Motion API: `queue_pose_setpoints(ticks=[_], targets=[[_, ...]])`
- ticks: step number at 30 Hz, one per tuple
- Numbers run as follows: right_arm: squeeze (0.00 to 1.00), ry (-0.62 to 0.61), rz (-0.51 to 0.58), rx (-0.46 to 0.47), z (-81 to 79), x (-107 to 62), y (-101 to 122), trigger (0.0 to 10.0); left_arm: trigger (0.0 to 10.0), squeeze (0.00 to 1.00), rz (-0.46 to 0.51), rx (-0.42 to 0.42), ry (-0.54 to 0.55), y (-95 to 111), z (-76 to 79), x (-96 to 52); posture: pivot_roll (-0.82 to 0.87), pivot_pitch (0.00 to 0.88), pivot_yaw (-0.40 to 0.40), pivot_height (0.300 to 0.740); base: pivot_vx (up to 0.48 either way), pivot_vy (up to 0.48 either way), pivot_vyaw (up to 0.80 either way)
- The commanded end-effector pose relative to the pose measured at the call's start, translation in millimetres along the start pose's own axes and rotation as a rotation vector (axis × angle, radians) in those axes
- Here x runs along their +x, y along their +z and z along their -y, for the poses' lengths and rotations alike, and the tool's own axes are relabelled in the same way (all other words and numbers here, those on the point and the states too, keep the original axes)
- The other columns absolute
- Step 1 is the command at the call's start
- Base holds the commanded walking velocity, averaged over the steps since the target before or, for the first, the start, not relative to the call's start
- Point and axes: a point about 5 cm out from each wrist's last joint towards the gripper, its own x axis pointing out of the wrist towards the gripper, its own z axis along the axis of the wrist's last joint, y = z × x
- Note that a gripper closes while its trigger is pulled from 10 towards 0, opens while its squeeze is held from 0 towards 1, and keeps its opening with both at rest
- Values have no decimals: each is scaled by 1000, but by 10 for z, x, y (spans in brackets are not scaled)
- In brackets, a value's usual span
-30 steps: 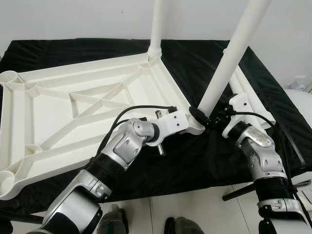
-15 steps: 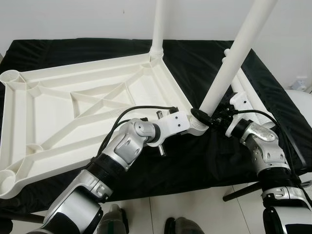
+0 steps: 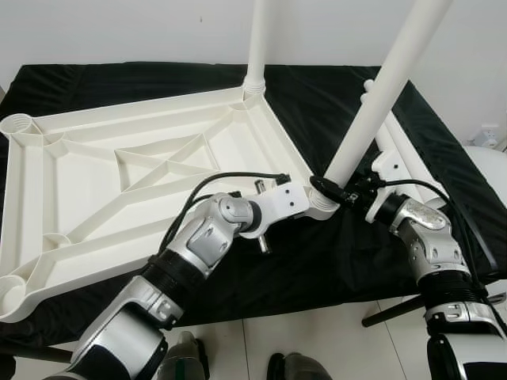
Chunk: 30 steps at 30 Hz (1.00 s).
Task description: Building children table
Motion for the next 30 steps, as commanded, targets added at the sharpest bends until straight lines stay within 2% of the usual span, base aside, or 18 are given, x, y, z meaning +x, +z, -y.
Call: queue_pose_setpoints(ticks=[1, 9, 14, 22, 26, 30], targets=[[0, -59, -12, 27, -23, -17, -71, 10000, 10000, 0, 63, 55, -22, 163, 57, 31, -40, 47, -38, 740, 0, 0, 0], [0, -239, 4, 27, -58, 26, -90, 10000, 10000, 0, 63, 52, -28, 157, 79, 33, -43, 55, -36, 740, 0, 0, 0], [0, -264, 7, 29, -87, 38, -98, 10000, 10000, 0, 63, 51, -29, 157, 82, 34, -45, 59, -36, 740, 0, 0, 0], [0, -376, 64, 71, -250, 164, -40, 10000, 10000, 0, 61, 46, -24, 153, 63, 22, -42, 68, -30, 740, 0, 0, 0], [0, -406, 82, 80, -280, 195, -18, 10000, 10000, 0, 60, 45, -24, 152, 63, 21, -42, 69, -29, 740, 0, 0, 0], [0, -512, 104, 128, -341, 275, 9, 10000, 10000, 0, 61, 44, -21, 154, 57, 20, -38, 70, -32, 740, 0, 0, 0]])
